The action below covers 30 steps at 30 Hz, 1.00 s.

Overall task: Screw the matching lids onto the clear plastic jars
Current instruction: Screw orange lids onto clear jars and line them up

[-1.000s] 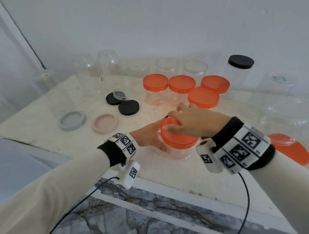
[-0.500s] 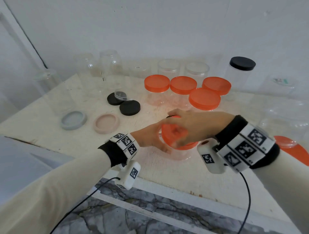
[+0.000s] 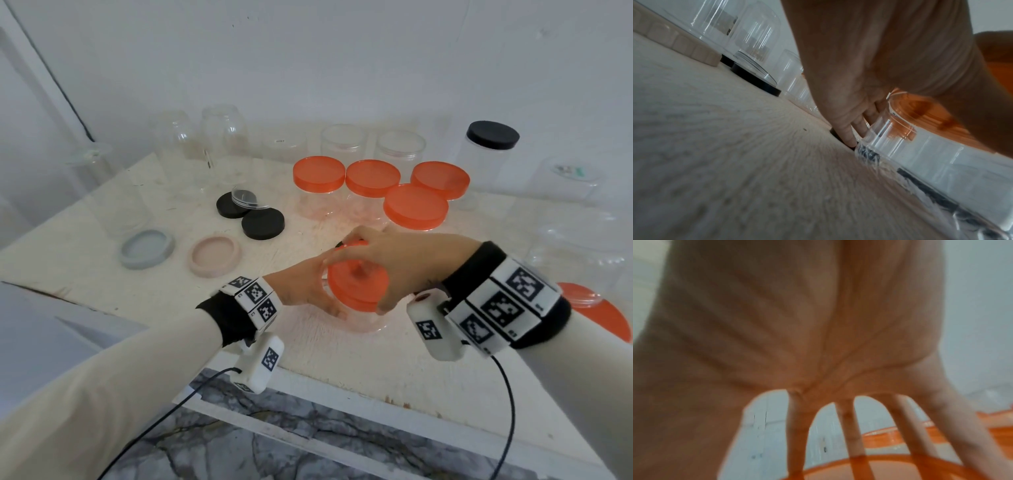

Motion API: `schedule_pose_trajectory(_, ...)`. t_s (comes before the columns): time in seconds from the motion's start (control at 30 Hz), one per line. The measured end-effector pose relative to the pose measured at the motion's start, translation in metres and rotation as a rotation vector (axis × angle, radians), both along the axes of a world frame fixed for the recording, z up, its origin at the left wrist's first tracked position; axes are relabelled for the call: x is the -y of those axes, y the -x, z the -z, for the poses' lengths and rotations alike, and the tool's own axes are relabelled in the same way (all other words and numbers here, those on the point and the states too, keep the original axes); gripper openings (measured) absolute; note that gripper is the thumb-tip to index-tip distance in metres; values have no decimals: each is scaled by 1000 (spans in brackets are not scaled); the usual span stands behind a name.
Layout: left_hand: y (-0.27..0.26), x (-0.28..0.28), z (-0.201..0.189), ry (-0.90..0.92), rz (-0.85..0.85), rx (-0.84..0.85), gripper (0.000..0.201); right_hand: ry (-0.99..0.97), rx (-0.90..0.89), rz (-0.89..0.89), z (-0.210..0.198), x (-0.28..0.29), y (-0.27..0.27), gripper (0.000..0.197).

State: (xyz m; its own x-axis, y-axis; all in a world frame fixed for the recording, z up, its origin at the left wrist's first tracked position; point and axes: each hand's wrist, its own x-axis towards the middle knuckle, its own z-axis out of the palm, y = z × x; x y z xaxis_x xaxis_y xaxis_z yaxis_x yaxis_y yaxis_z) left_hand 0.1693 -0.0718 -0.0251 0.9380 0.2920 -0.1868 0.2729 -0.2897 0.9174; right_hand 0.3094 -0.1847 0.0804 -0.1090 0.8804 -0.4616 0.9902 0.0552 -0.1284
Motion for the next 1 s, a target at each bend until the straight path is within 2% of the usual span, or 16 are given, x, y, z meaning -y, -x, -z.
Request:
schedule_pose_trajectory(0.1, 0, -1, 1, 31, -13, 10, 100, -158, 75, 74, 5, -2, 8, 85)
schedule_pose_trajectory(0.17, 0, 0, 0, 26, -8, 11, 107, -213, 138, 124, 10, -1, 11, 90)
schedule_pose_trajectory(0.27, -1, -1, 1, 24, -10, -1, 104, -113, 132, 107, 10, 2, 3, 97)
schedule_pose_trajectory(0.37, 0, -1, 0, 36, -16, -3, 107, 1, 33, -9, 1, 3, -2, 101)
schedule_pose_trajectory(0.53, 0, 1, -1, -13, -10, -18, 103, -108, 8, 20, 5, -2, 0, 89)
schedule_pose_trajectory(0.67, 0, 1, -2, -38, -21, -46, 111, -121, 64, 5, 2, -3, -2, 95)
schedule_pose_trajectory(0.77, 0, 0, 0, -27, -36, -54, 101, -86, -21, -16, 5, -1, 0, 91)
schedule_pose_trajectory(0.87, -1, 0, -1, -18, -31, -43, 87, -157, -1, -8, 8, 0, 1, 84)
schedule_pose_trajectory(1.0, -2, 0, -3, -67, -52, -18, 88, -232, 12, 22, 12, 1, 1, 83)
